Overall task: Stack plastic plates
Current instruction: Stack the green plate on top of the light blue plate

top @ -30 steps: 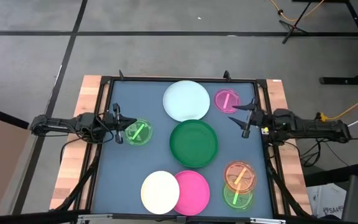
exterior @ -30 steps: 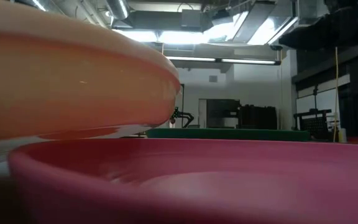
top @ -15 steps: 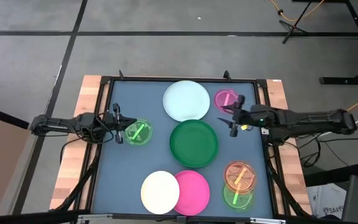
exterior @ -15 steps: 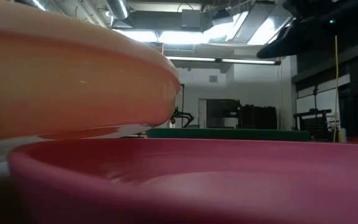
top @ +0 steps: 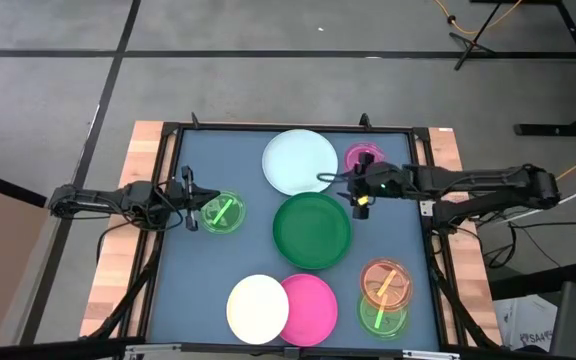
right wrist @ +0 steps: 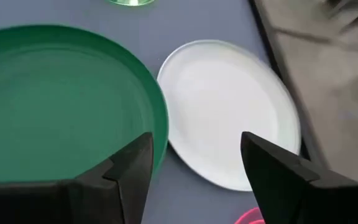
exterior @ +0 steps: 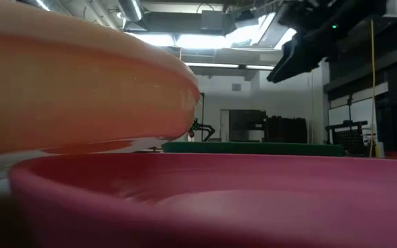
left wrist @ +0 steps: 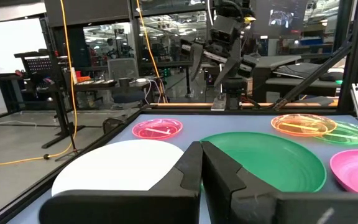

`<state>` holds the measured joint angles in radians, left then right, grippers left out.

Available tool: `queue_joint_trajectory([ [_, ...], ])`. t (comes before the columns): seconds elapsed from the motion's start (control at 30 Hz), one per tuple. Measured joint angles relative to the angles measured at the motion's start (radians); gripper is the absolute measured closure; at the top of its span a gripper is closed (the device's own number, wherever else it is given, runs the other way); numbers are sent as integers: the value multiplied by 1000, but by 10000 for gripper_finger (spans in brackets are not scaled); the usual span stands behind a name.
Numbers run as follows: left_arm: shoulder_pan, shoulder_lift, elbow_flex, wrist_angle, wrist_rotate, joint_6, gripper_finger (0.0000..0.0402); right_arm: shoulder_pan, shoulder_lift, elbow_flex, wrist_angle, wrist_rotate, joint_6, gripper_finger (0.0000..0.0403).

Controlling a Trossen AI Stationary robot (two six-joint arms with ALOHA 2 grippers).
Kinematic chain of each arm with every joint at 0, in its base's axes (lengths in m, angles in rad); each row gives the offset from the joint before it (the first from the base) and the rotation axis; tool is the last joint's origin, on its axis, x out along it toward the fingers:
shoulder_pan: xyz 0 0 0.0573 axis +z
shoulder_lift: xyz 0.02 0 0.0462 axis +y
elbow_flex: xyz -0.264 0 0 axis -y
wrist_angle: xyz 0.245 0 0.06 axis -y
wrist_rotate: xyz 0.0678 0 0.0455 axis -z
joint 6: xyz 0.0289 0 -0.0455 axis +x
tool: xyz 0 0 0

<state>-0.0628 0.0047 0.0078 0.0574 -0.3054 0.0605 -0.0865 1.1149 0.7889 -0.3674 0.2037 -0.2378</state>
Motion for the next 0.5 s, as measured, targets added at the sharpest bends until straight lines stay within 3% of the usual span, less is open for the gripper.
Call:
queue_joint_trajectory([
  [0.23,0,0,0,0,0,0,400,-106,93,47,-1,-140,24,172],
  [0.5,0,0,0,0,0,0,400,-190,161,48,-8,-219,25,172],
])
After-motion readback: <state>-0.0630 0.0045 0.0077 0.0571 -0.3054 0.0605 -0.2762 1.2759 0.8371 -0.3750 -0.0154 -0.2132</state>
